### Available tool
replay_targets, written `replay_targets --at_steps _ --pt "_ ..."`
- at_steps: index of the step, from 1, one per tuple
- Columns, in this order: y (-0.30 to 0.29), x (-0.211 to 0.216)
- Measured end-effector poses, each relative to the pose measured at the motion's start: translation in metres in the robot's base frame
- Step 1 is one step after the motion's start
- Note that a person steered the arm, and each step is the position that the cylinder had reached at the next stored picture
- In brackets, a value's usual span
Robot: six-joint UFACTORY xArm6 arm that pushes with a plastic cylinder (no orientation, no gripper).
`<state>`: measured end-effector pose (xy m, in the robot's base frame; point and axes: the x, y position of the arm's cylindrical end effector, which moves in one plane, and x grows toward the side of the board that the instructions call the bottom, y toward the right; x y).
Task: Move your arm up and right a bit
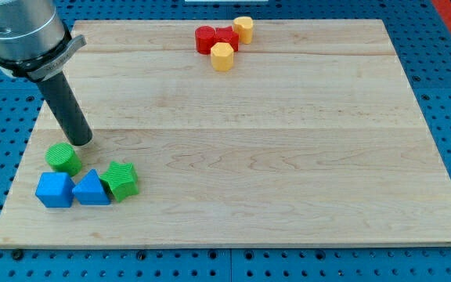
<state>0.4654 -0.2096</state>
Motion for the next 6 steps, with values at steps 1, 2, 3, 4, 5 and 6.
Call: replay_targets --at_steps 1,2,3,4,5,6 --pt "0.000 -0.002" --pt "0.006 -0.014" --pt "0.034 -0.020" --pt "0.059 -0.024" --pt "0.059 -0.024" --pt "0.059 -0.030"
